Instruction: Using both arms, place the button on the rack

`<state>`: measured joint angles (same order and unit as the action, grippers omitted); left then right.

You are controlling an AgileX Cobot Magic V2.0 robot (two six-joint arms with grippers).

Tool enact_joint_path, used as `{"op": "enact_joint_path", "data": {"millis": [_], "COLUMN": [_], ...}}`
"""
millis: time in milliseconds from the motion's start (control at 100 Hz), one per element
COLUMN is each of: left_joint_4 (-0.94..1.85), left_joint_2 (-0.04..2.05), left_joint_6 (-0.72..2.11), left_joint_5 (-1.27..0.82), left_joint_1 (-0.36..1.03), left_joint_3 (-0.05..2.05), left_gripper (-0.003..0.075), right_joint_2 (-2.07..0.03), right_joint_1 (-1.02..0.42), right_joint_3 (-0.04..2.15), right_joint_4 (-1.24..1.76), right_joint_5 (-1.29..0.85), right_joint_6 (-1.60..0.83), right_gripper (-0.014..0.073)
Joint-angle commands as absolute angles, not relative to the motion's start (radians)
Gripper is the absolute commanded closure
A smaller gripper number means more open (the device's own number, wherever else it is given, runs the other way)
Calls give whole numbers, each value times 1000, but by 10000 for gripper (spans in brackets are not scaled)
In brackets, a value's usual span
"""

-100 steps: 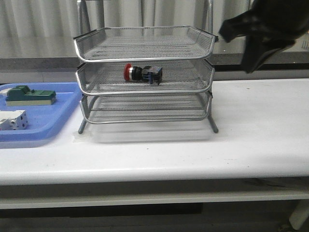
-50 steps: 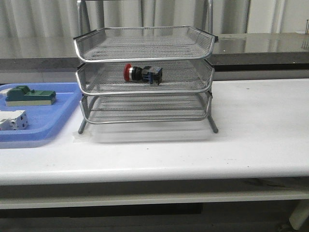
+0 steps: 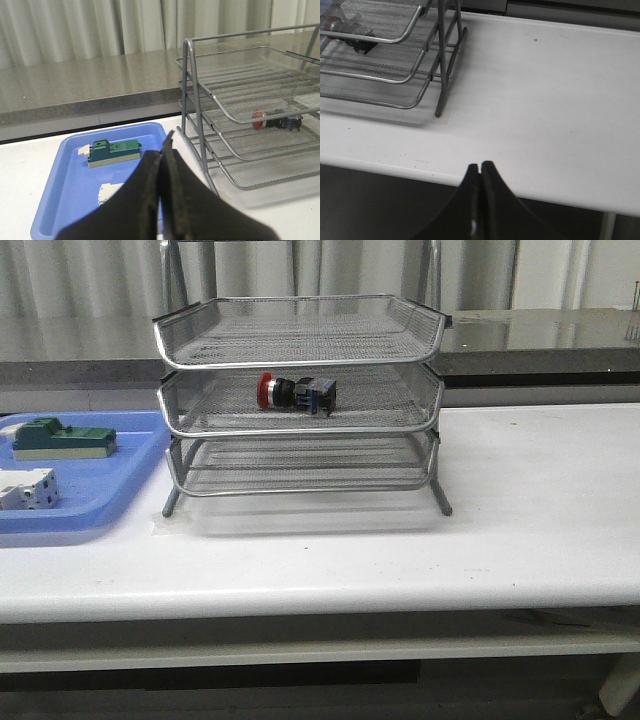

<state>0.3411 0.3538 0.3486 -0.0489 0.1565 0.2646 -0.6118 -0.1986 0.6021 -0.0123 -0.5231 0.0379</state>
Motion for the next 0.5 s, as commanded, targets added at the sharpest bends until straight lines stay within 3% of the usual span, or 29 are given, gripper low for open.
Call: {"op": "enact_joint_path", "data": {"millis": [0, 490], "left_joint_4": [348, 348], "left_joint_2": [360, 360], "left_joint_6": [339, 339], "left_joint_5": [19, 19], "left_joint_1": [154, 154], "left_joint_3": [293, 293], "left_gripper": [741, 741], "right_joint_2": [-606, -609], "right_joint_1": [-192, -192], "right_joint_3": [626, 626], "right_joint_4": [-24, -34], "right_joint_5": [-463, -459], "right_joint_6": [37, 36], "right_gripper": [655, 655]}}
